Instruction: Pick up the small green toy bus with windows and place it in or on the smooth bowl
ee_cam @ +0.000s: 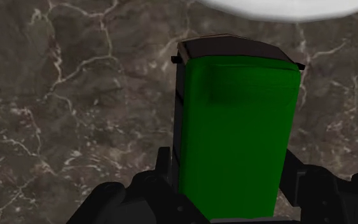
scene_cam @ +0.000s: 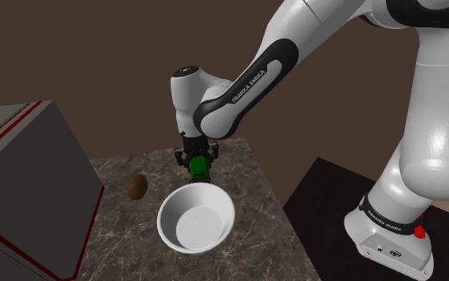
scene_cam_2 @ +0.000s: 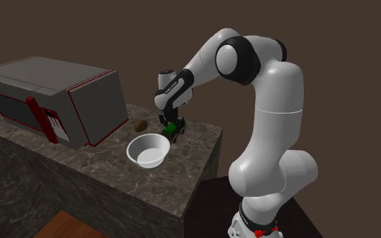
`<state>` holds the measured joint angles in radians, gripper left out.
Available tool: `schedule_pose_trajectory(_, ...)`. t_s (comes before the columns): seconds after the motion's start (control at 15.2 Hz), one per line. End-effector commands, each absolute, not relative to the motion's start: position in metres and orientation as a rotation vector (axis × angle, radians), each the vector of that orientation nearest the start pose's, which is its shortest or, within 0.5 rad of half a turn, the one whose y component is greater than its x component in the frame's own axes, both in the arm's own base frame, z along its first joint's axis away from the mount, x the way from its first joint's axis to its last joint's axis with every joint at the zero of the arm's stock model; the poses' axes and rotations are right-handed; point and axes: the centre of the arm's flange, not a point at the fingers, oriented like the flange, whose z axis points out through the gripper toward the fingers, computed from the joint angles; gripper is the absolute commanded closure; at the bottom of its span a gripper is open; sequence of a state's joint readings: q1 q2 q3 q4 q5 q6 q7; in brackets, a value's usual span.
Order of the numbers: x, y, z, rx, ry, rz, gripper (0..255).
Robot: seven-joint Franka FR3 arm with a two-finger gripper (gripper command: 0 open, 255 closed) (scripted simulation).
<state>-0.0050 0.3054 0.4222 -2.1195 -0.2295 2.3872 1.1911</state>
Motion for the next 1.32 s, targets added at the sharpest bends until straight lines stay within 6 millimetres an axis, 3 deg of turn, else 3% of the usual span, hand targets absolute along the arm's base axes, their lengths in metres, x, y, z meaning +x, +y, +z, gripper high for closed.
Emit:
schedule_pose_trajectory(0.0, 0.527, 0.228, 0.279, -3.014, 0.97, -0.034, 255)
schedule_pose_trajectory(0.53, 0.527, 0.228, 0.279, -3.014, 0.97, -0.035, 255)
schedule_pose_trajectory(1.25, 0.527, 0.228, 0.337, -3.014, 0.97, -0.035, 255)
